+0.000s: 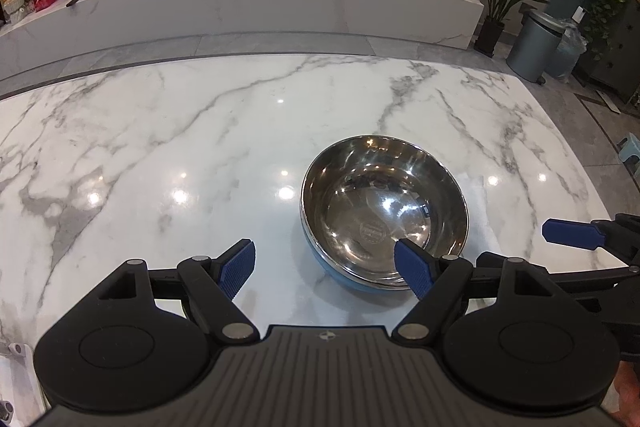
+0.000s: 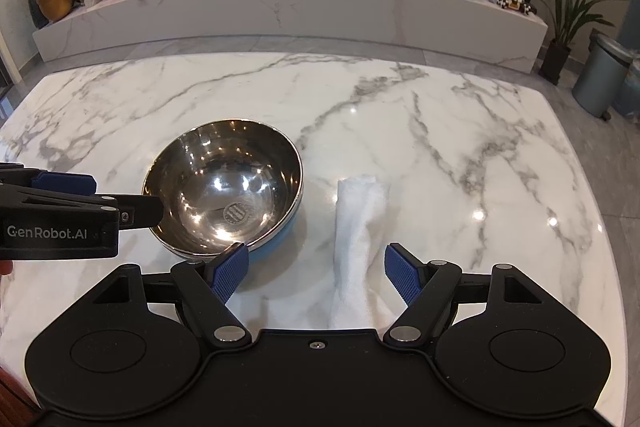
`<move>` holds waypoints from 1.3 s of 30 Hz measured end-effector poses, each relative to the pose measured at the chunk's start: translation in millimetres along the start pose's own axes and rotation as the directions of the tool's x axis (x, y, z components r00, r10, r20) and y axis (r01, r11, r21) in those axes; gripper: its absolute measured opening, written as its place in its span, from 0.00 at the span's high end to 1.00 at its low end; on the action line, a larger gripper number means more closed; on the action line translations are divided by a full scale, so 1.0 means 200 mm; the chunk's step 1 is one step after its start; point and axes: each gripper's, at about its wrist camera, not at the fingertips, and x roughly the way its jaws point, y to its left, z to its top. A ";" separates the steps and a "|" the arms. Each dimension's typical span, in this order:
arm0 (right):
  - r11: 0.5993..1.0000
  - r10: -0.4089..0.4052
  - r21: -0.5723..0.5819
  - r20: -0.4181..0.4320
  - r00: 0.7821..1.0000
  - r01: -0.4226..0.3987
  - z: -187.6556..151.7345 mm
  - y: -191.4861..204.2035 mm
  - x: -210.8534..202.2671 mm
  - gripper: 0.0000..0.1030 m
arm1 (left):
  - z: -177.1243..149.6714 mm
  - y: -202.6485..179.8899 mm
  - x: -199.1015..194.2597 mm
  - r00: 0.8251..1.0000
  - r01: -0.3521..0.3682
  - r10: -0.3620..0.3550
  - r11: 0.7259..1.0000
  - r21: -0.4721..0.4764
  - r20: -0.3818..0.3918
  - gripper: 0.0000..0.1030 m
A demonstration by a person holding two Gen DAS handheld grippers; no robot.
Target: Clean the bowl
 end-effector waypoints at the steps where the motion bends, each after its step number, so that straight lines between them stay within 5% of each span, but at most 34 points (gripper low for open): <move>1: 1.000 0.000 0.000 0.000 1.000 0.000 0.00 0.00 0.00 0.29 | 0.00 0.00 0.00 1.000 0.001 -0.001 1.000 -0.001 -0.003 0.26; 39: 1.000 -0.010 -0.016 -0.013 1.000 0.010 0.00 0.02 0.01 0.29 | 0.00 0.00 0.02 1.000 -0.009 0.009 1.000 -0.016 -0.025 0.26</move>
